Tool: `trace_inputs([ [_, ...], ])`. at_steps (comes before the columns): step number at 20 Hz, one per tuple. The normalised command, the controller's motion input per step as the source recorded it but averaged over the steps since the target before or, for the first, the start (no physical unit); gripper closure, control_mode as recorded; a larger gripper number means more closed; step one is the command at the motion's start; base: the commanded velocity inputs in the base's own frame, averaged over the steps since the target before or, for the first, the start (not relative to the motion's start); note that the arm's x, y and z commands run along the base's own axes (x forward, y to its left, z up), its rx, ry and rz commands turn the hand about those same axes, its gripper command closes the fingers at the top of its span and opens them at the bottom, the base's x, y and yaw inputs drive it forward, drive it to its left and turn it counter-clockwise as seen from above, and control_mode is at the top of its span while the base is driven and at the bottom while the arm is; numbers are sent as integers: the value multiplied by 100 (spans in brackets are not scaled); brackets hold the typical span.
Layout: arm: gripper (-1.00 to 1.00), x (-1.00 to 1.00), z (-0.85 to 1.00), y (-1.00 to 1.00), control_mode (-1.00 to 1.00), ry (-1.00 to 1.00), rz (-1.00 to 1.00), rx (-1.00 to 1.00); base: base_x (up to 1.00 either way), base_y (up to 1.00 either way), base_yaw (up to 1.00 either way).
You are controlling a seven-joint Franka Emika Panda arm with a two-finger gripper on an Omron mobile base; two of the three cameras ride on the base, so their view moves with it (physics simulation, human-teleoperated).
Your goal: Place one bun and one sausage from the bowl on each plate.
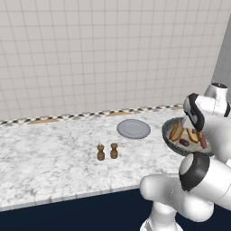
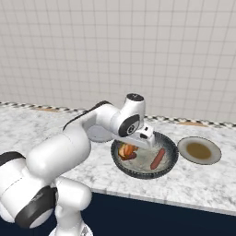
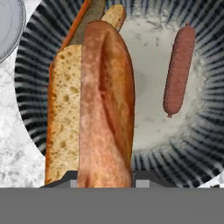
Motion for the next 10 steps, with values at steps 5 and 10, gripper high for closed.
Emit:
trace_inputs([
  [5, 100, 5, 50, 73, -100, -3, 0, 0, 0, 0, 0],
  [10, 100, 21, 28, 63, -100, -1, 5, 0, 0, 0, 0],
])
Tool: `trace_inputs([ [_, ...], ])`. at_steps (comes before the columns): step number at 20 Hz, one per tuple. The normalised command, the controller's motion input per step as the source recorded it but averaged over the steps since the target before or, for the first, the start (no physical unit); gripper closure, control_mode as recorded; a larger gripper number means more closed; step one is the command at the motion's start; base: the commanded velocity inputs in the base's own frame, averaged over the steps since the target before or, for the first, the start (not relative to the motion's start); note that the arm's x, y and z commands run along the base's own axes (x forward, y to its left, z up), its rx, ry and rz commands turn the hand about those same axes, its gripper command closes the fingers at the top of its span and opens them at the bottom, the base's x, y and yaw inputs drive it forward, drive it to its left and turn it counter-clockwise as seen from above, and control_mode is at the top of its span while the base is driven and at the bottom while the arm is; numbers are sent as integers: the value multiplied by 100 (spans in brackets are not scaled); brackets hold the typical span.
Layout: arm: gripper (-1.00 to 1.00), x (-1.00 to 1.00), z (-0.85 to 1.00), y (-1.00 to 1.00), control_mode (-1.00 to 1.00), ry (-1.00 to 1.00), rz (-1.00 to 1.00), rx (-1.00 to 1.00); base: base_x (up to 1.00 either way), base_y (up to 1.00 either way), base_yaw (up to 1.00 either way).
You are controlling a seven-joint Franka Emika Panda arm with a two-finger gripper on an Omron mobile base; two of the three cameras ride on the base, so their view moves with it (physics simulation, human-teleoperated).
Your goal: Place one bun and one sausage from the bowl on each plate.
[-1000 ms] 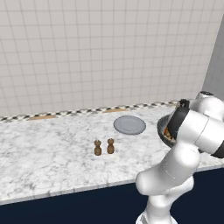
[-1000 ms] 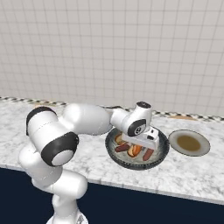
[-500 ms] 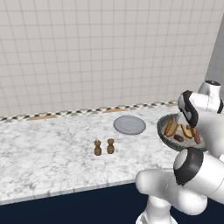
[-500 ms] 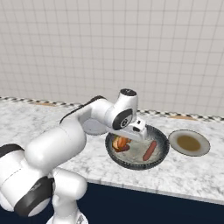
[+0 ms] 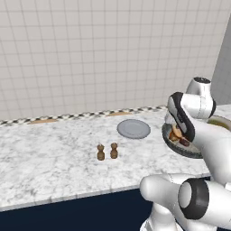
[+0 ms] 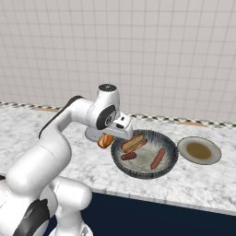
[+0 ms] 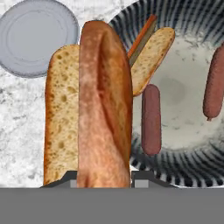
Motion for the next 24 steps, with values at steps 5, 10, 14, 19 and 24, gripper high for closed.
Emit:
trace_inputs([
  [5, 100, 58, 5, 54, -100, 0, 2, 0, 0, 0, 0],
  [10, 100, 78, -1, 80, -100, 1, 0, -1, 0, 0, 0],
  [14, 100, 75, 0, 56, -100, 1, 0, 0, 0, 0, 0],
  [19, 100, 91, -27, 4, -100, 4, 3, 0, 0, 0, 0],
  [24, 100, 60, -50, -23, -100, 6, 11, 0, 0, 0, 0],
])
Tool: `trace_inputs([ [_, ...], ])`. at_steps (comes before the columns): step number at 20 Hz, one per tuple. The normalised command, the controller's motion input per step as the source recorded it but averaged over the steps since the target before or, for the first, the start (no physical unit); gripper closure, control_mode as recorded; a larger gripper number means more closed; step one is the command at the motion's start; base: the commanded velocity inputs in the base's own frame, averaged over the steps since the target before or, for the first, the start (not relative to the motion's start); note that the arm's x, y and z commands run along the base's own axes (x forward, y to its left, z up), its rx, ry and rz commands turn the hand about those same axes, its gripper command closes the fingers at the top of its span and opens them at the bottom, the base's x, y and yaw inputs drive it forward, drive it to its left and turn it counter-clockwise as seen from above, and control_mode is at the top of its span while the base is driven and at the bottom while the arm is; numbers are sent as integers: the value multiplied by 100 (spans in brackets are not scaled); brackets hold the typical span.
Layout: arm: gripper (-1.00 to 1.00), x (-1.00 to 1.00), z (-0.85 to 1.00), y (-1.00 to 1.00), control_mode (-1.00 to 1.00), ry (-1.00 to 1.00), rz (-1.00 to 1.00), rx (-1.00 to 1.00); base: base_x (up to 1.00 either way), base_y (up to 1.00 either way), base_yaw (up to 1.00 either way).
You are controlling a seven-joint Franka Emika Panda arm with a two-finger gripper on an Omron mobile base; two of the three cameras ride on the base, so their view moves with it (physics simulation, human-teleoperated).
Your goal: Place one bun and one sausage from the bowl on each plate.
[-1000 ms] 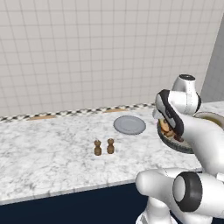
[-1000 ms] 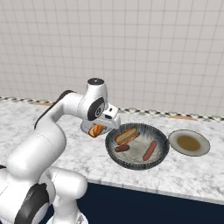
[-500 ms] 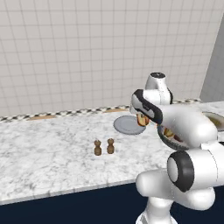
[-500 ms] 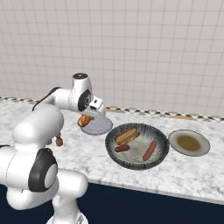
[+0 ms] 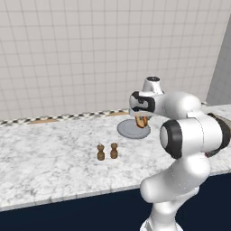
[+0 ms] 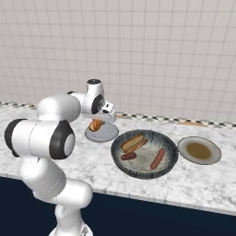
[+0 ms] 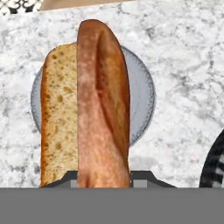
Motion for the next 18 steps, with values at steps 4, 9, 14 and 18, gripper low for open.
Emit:
trace_inputs([
  [4, 100, 54, -61, -25, -100, 5, 15, 0, 0, 0, 0],
  [9, 100, 50, -51, 0, -100, 5, 9, 0, 0, 0, 0],
  [14, 100, 33, -28, -4, -100, 4, 6, 0, 0, 0, 0],
  [18, 100, 0, -28, -6, -100, 4, 1, 0, 0, 0, 0],
])
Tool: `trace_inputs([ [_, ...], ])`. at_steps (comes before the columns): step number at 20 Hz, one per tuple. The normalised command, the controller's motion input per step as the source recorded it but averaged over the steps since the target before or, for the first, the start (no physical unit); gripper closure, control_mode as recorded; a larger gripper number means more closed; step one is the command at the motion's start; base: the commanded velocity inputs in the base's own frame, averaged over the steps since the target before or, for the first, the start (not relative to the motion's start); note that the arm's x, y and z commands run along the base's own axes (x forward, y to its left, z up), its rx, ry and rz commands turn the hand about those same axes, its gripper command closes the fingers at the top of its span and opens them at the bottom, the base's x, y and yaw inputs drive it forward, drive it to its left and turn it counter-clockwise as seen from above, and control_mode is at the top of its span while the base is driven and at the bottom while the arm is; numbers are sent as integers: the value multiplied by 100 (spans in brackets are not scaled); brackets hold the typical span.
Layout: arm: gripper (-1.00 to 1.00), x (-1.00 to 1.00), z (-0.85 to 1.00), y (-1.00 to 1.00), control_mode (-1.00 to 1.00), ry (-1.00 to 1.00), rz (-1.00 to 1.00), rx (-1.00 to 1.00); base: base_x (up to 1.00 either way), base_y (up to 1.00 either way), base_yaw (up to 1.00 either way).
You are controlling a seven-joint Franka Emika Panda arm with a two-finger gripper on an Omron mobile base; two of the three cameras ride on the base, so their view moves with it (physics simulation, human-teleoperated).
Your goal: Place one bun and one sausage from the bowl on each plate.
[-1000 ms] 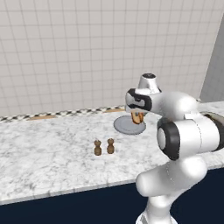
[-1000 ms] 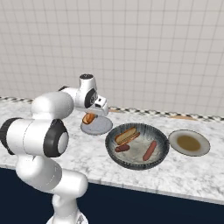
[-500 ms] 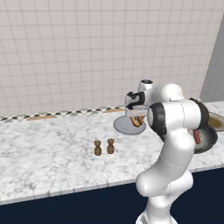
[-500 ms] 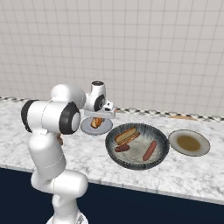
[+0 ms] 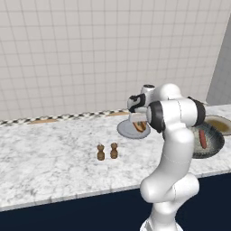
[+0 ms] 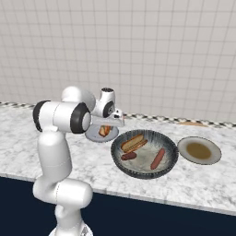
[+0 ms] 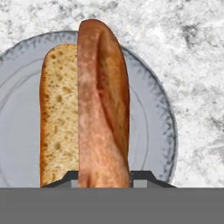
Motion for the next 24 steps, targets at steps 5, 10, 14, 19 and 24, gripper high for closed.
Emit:
trace_inputs([
  [5, 100, 0, -6, 0, -100, 0, 0, 0, 0, 0, 0],
  [10, -100, 0, 0, 0, -100, 0, 0, 0, 0, 0, 0],
  [14, -100, 0, 0, 0, -100, 0, 0, 0, 0, 0, 0],
  [19, -100, -16, 1, -4, -100, -4, 0, 0, 0, 0, 0],
  [24, -100, -94, 59, -12, -100, -12, 0, 0, 0, 0, 0],
])
